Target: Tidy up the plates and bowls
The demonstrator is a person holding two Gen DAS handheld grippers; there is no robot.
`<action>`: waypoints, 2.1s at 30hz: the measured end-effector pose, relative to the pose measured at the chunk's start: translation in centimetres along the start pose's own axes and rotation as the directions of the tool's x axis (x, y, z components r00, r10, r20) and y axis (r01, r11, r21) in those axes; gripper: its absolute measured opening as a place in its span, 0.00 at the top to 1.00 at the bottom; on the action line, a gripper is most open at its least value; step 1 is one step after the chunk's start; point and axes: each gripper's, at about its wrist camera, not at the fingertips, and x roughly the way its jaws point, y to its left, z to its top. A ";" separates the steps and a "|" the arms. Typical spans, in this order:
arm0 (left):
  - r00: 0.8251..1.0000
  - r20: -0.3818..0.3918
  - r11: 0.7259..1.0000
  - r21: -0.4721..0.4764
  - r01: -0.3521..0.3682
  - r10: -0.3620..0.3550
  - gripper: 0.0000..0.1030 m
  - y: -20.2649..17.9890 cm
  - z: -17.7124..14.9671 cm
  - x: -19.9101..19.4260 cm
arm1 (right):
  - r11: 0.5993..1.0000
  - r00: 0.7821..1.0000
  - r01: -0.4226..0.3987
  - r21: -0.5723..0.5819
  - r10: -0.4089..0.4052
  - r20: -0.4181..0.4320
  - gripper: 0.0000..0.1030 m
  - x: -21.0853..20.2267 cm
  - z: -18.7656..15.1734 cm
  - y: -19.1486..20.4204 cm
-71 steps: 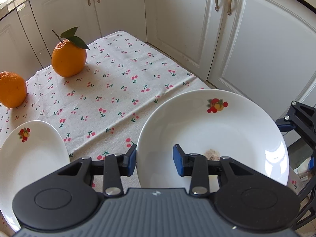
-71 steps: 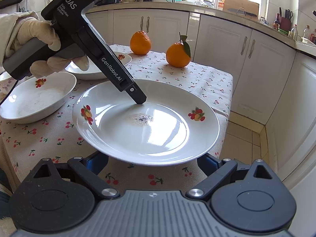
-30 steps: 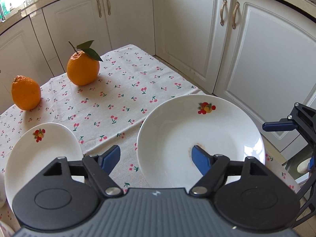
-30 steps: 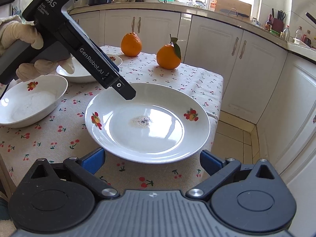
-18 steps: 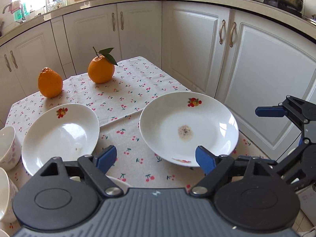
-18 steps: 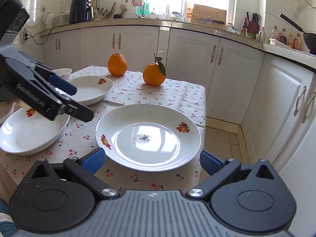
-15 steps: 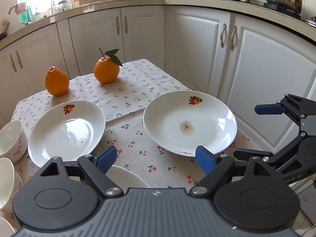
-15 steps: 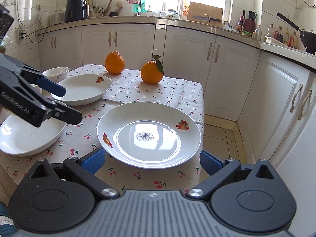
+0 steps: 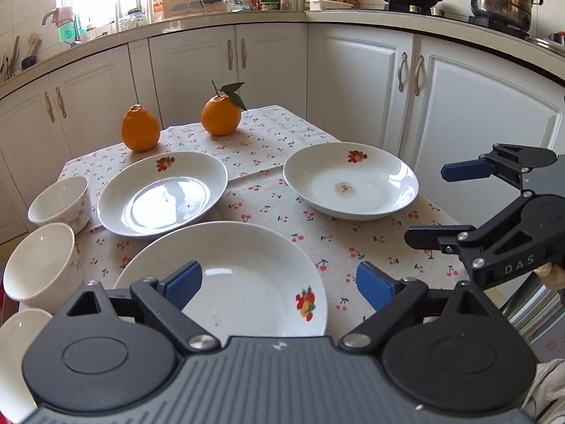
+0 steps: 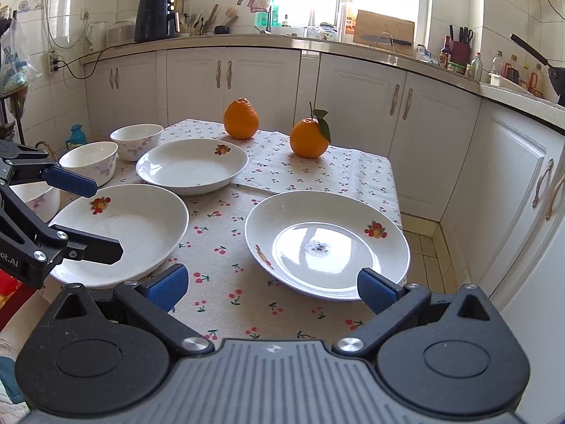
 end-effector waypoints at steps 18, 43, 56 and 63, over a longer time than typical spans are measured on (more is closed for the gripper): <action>0.993 -0.075 0.995 -0.042 -0.095 0.091 0.09 3.6 -7.1 -3.0 | 0.989 0.990 -0.131 -0.073 0.127 -0.060 0.00 1.7 1.0 4.6; 0.994 -0.089 0.995 -0.079 -0.065 0.058 0.00 4.9 -7.8 0.5 | 0.943 0.933 -0.325 -0.068 0.308 -0.189 0.00 7.8 5.0 5.6; 0.999 -0.044 0.998 -0.053 -0.026 0.024 0.01 5.0 -8.3 0.2 | 0.888 0.860 -0.452 -0.087 0.408 -0.307 0.00 12.5 7.8 5.6; 0.999 -0.049 0.999 -0.040 -0.003 0.001 0.13 5.2 -7.9 -0.1 | 0.855 0.813 -0.515 -0.060 0.465 -0.349 0.10 15.3 9.5 5.5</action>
